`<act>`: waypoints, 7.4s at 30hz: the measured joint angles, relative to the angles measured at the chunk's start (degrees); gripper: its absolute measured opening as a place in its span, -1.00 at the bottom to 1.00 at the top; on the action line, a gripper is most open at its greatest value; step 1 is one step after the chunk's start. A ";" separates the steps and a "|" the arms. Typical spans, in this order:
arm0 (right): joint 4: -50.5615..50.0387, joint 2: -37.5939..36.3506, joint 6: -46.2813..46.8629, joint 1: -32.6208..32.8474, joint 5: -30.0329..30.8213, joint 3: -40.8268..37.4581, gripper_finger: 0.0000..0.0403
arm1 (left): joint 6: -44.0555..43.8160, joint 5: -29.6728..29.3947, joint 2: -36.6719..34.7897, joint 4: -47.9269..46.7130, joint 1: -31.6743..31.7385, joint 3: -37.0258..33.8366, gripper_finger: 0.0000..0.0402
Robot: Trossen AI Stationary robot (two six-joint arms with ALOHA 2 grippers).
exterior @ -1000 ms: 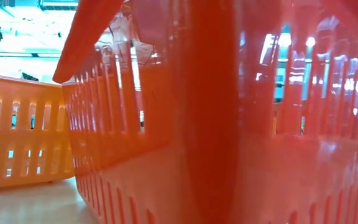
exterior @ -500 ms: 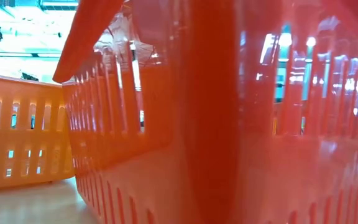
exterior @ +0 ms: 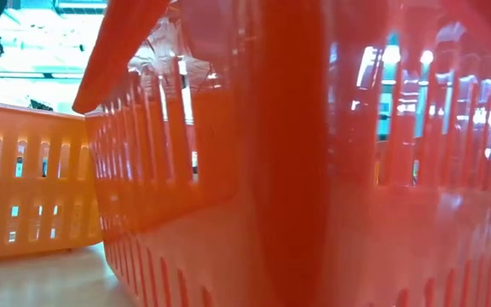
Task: Stack baskets on shelf by color
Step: Stack the top black bin on top of the black bin on the shelf, then stack the top orange bin on top of the orange bin on the shelf
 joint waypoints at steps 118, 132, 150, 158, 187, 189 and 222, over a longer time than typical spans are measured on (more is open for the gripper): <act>3.69 -0.46 -11.01 -15.06 -24.32 0.00 -1.00 | 54.89 2.54 18.17 -4.76 -2.49 12.81 -1.00; -1.28 -0.46 -5.73 -15.06 -24.27 0.00 -1.00 | 46.87 3.41 17.99 -13.08 -7.86 17.80 -1.00; -1.38 -0.46 -4.65 -15.02 -24.25 0.00 -1.00 | 52.22 5.22 18.05 0.15 4.42 19.10 -1.00; -1.30 -0.46 -5.07 -15.02 -24.27 0.00 -1.00 | 53.68 6.96 18.52 2.42 3.68 15.39 -1.00; -0.51 -0.46 -5.55 -15.02 -24.27 0.00 -1.00 | 53.06 3.90 18.55 -7.60 0.79 13.01 -1.00; -0.49 -0.46 -5.54 -15.02 -24.27 0.00 -1.00 | 53.04 3.79 18.55 -6.93 0.77 13.01 -1.00; -3.94 -0.51 0.59 -11.71 -24.30 -0.28 -1.00 | 29.96 4.76 18.37 -29.56 -12.15 33.83 -1.00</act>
